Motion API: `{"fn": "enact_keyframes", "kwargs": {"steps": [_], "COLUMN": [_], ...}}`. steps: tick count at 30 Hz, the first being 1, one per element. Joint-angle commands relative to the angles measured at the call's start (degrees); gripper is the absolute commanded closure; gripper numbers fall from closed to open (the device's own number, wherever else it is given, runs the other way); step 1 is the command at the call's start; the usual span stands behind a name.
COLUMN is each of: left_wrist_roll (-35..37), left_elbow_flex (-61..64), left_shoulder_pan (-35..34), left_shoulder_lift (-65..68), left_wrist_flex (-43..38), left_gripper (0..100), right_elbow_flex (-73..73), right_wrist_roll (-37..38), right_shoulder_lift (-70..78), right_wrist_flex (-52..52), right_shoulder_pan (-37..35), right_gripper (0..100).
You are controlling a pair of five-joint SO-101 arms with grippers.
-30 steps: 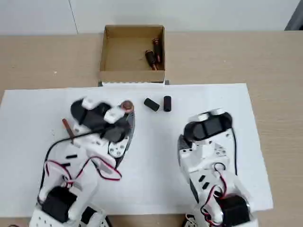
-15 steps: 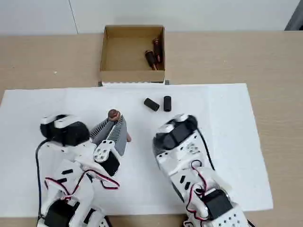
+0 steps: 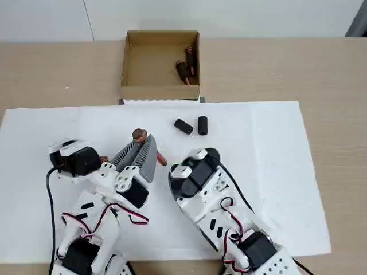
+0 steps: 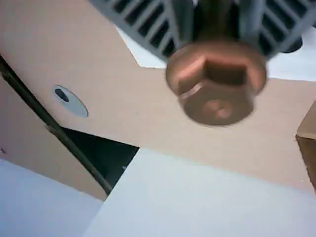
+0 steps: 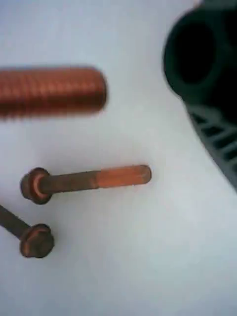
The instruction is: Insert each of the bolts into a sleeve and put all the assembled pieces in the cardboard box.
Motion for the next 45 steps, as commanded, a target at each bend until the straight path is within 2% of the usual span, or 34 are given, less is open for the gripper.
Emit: {"fn": "enact_keyframes", "kwargs": {"steps": [1, 9, 22, 30, 33, 40, 45], "left_wrist_roll": [1.93, 1.76, 1.67, 1.58, 0.62, -6.77, -9.58], "left_elbow_flex": [-0.31, 0.13, 4.18, 6.55, 6.55, 6.46, 6.46], "left_shoulder_pan": [0.18, 4.75, 4.84, 8.97, 10.81, 16.70, 16.62], "left_shoulder_lift": [-0.70, -0.62, -0.62, -0.62, -0.62, -0.62, -0.62], "left_wrist_flex": [-1.85, -1.76, -1.76, -1.67, 0.44, 11.87, 13.01], "left_gripper": [99, 99, 99, 99, 99, 99, 99], "right_elbow_flex": [-0.79, -2.29, -4.31, -4.31, -4.40, -5.27, -5.27], "right_wrist_roll": [2.64, 6.42, 6.51, 6.51, 6.51, 8.00, 8.44], "right_shoulder_lift": [-0.40, -0.40, -0.40, -0.40, -0.40, -0.40, -0.40], "right_wrist_flex": [-1.80, -1.80, -1.71, -1.71, -1.71, -1.36, -1.36], "right_shoulder_pan": [-0.66, -0.75, -0.75, -0.75, -0.75, -0.75, -0.66], "right_gripper": [99.5, 99.5, 99.5, 99.5, 99.5, 99.5, 99.5]}}
